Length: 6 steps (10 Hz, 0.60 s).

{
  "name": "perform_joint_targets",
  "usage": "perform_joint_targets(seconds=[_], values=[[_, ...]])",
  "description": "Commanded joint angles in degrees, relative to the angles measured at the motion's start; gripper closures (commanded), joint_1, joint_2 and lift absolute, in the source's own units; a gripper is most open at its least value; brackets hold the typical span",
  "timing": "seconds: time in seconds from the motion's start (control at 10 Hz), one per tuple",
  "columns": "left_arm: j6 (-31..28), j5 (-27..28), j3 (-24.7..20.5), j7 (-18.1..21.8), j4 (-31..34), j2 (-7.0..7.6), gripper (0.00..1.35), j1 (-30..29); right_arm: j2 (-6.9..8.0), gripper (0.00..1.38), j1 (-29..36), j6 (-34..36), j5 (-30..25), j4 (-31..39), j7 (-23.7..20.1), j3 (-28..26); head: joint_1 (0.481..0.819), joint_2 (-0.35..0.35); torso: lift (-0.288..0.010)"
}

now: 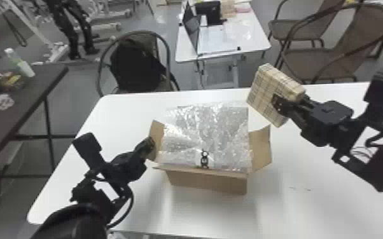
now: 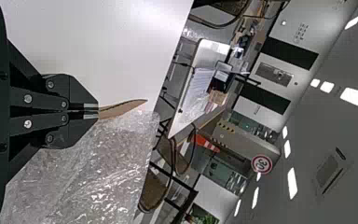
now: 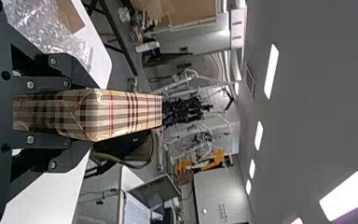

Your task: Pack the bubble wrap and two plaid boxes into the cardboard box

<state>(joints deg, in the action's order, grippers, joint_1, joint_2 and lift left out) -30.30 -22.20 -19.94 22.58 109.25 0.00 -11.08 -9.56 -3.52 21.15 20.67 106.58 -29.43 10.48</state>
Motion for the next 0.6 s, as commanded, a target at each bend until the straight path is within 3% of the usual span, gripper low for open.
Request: perform_joint_targets(seconds=[0.0,0.5], values=[[-0.2,0.1,0.2,0.0,0.0,-0.15,1.22,0.1,0.07,0.92,-5.4,1.0,0.1,-6.2,-4.3,3.8,0.695,0.26,-0.108],[-0.4,0.9,1.0,0.0,-0.4,-0.15,1.22,1.0,2.01,0.92,-15.8,1.9,1.2,-23.0,-13.2,15.6,0.695,0.35,-0.107]])
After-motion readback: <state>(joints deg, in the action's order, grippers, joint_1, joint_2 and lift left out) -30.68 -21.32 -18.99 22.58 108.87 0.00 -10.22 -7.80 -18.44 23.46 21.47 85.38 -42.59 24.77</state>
